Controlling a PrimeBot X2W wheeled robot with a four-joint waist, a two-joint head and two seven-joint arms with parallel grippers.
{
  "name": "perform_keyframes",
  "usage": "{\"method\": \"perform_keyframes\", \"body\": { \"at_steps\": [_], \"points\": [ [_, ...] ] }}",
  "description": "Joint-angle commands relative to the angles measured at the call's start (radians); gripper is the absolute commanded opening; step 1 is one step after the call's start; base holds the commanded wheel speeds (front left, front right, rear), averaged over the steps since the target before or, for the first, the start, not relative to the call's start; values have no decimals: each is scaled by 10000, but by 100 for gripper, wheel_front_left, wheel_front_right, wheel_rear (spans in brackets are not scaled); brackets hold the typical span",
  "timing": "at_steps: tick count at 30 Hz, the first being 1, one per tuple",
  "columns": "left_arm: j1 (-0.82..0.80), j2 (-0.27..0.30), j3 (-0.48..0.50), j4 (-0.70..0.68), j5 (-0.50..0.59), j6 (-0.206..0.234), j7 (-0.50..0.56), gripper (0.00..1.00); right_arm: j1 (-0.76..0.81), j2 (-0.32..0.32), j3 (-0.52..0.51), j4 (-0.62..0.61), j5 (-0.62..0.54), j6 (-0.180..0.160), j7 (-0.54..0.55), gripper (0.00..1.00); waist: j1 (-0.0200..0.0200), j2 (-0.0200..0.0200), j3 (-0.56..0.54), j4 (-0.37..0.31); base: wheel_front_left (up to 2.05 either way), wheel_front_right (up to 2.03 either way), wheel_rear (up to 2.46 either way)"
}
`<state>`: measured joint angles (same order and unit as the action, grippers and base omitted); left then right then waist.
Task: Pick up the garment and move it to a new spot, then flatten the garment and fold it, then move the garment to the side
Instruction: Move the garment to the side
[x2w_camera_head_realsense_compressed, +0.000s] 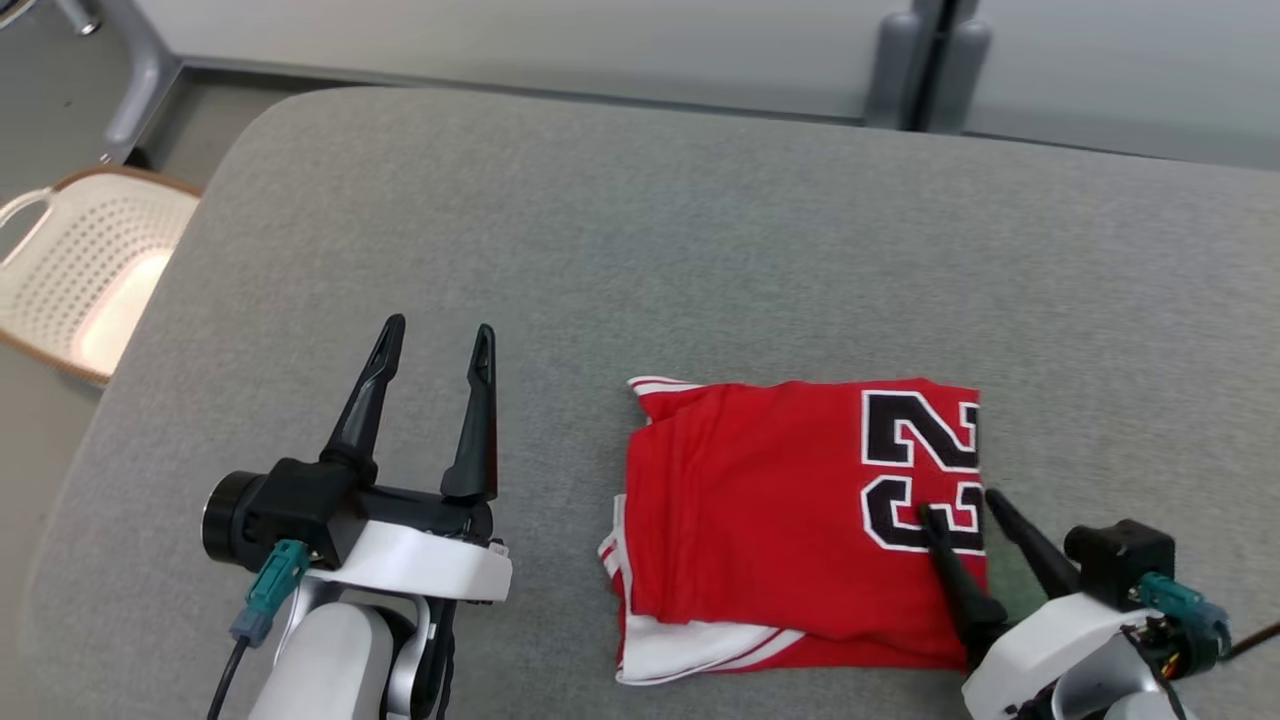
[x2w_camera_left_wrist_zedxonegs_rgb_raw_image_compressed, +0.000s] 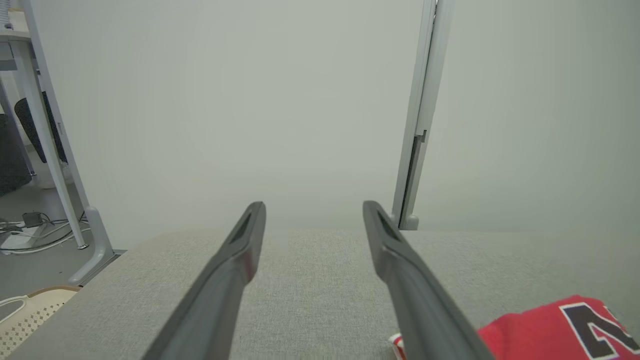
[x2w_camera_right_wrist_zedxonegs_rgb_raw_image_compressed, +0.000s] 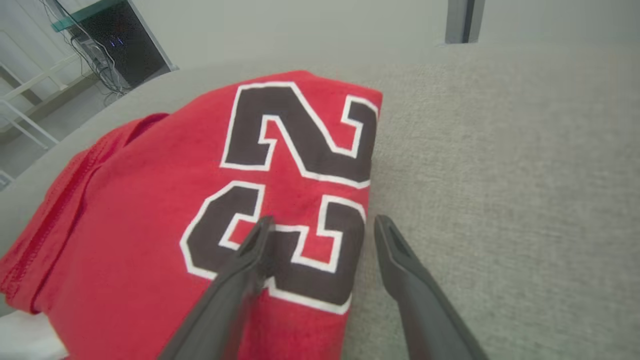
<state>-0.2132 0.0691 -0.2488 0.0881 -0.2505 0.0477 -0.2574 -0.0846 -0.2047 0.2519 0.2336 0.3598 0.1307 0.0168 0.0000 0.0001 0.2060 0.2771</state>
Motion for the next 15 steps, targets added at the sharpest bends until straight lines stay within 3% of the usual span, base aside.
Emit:
{"method": "perform_keyframes", "body": {
  "at_steps": [1, 5, 7, 8, 15],
  "points": [
    [-149, -6, -13, 32, -71, -32, -49, 100, -88, -54, 33, 110, 84, 0, -38, 100, 0, -1, 335, 360, 0, 0, 0],
    [-357, -69, -29, 21, -89, 16, -78, 100, -269, -97, 212, 707, 334, 0, 0, 100, 0, -1, 513, 459, 0, 0, 0],
    [-317, -76, 53, -35, -51, 33, -75, 100, -299, -109, 285, 855, 432, 0, 71, 38, 0, -1, 543, 389, 0, 0, 0],
    [-295, -81, 78, -55, -6, 28, -78, 100, -335, -127, 298, 859, 469, 0, 17, 0, 0, -1, 558, 330, 0, 0, 0],
    [-222, -85, 336, -233, 286, -46, -80, 100, -691, -408, 436, 447, 331, -9, -360, 0, 0, -1, 493, -448, 0, 0, 0]
  ]
}}
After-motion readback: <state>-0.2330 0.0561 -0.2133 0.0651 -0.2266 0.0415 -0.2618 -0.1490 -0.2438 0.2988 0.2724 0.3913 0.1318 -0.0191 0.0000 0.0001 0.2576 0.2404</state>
